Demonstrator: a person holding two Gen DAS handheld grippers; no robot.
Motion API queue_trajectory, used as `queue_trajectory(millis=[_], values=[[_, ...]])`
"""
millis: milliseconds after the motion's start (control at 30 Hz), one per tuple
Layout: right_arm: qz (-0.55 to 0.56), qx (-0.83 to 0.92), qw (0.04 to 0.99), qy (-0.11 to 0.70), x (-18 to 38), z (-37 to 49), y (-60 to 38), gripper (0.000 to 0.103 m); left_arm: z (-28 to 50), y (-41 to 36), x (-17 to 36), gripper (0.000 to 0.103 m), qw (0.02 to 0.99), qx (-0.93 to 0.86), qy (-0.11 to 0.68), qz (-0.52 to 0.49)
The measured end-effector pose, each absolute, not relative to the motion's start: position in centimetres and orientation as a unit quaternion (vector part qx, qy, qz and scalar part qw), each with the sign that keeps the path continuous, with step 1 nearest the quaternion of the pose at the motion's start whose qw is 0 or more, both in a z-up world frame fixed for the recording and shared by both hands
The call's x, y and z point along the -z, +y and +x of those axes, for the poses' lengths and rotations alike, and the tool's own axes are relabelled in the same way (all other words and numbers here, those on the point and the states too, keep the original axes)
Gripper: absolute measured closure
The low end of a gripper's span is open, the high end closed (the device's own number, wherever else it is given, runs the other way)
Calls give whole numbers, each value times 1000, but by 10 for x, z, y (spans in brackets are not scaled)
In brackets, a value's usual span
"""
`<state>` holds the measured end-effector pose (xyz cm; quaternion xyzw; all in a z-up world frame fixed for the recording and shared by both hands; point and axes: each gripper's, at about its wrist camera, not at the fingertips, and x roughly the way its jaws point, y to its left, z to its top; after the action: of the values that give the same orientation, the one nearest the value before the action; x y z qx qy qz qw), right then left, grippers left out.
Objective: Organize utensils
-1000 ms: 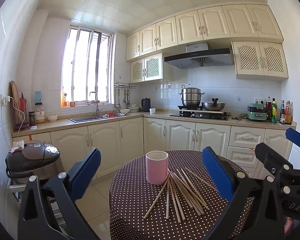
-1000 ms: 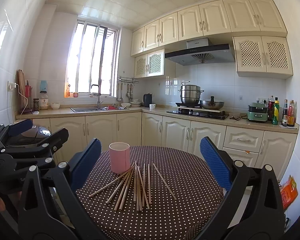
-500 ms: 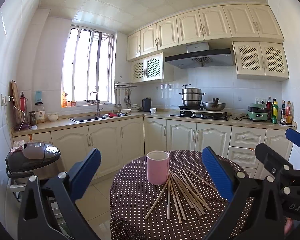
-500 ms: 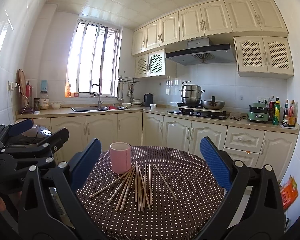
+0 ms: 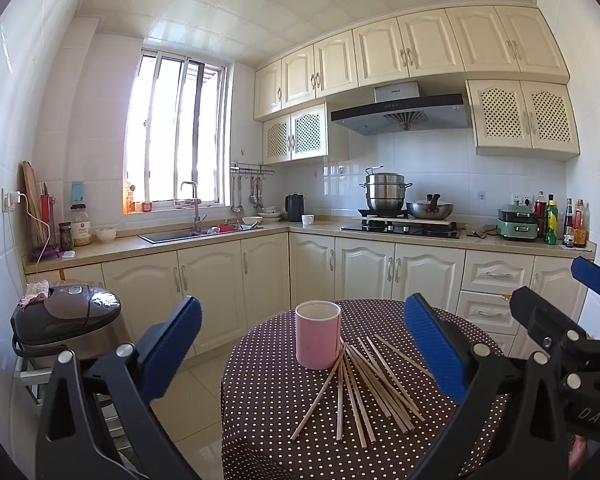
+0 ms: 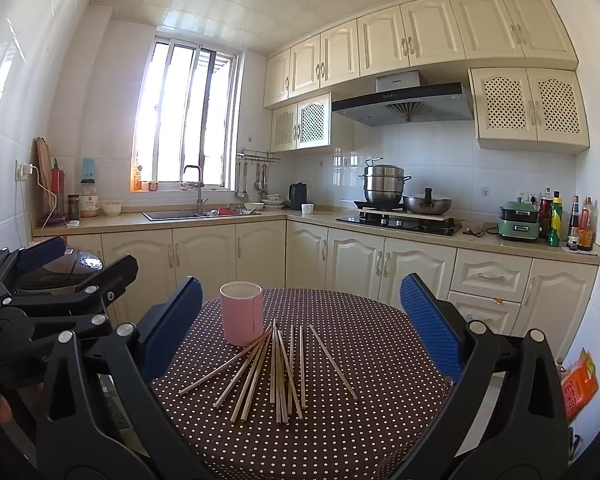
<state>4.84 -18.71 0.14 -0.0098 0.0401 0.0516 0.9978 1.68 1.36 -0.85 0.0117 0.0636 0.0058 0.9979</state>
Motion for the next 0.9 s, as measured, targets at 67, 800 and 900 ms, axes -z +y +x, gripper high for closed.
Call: queue_trajectory(millis=[67,800,900], values=[[-10,-51,998,41,-1,51,-187,6,20,15,10,4,998,-5,67,12],[-6,-49,993,106,18,113,-195,6,95,8,36,4,990,15,134,33],[-2,-52,990,128,26,129,-199,6,116,7,49,4,986,23,162,43]])
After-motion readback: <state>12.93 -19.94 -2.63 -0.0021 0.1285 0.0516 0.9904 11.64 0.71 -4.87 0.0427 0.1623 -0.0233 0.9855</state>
